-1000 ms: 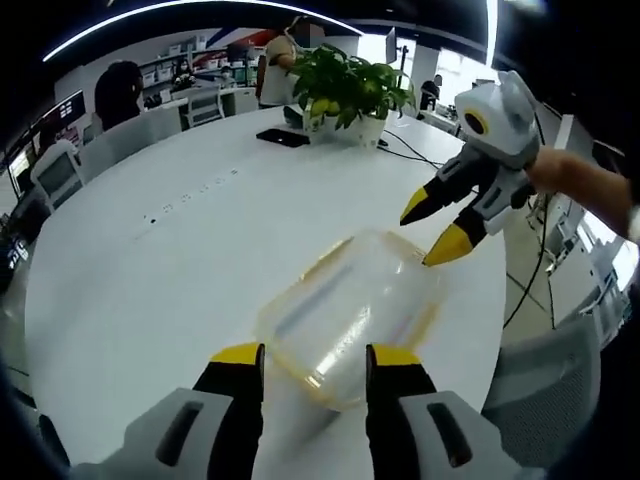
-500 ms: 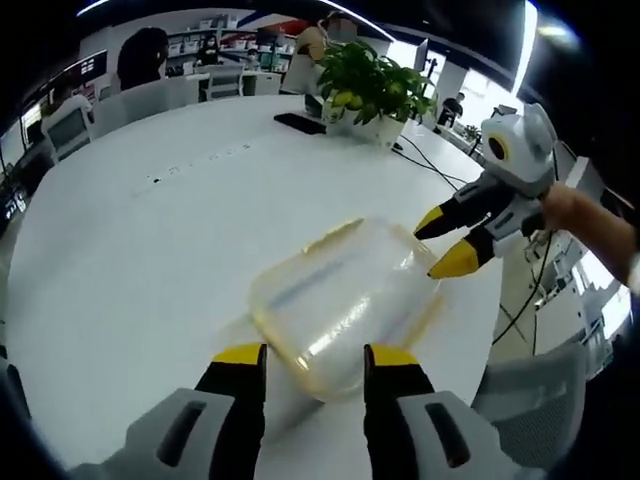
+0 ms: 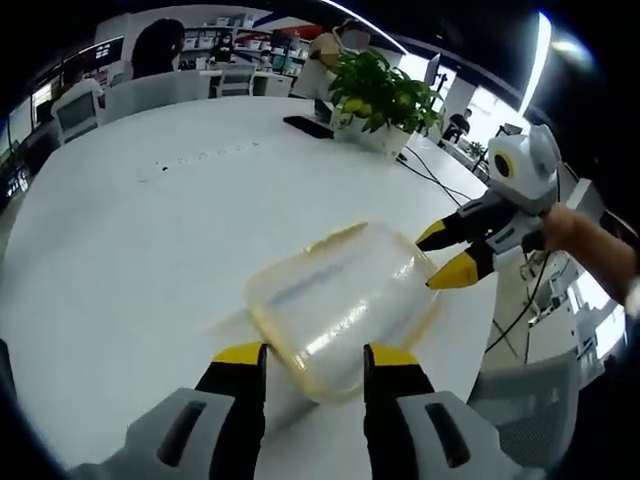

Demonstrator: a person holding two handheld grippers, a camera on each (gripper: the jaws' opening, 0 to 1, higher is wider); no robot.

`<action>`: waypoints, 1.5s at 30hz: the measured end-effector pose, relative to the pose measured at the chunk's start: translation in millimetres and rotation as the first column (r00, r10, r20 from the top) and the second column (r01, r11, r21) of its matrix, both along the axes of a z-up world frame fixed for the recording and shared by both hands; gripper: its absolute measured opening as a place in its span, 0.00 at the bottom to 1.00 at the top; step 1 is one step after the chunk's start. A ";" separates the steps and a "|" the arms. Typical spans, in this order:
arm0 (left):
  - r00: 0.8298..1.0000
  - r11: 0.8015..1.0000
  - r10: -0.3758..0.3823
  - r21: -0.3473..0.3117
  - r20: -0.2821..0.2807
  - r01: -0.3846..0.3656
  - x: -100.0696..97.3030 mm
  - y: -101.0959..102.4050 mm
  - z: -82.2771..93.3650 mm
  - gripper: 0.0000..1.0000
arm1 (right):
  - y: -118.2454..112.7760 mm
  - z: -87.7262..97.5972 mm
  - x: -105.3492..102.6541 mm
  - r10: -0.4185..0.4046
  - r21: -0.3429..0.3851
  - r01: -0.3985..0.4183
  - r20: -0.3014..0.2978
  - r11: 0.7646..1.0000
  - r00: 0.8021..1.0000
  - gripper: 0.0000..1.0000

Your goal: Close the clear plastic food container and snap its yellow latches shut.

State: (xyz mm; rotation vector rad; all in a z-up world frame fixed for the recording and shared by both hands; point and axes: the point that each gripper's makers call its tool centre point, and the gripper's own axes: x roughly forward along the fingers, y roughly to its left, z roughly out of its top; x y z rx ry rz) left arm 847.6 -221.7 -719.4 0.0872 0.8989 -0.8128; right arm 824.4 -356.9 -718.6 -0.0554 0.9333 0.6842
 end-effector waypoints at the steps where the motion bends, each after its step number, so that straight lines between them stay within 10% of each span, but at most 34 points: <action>1: 1.000 1.000 0.002 -0.001 -0.001 -0.002 -0.9 1.2 0.0 0.32 | 1.3 0.0 -0.5 0.001 0.000 -0.001 0.000 1.000 1.000 0.32; 45: 0.998 0.998 0.055 -0.006 -0.035 -0.055 -37.9 65.3 -3.5 0.33 | 66.0 -2.3 -36.3 0.067 -0.007 -0.067 -0.005 0.998 0.998 0.33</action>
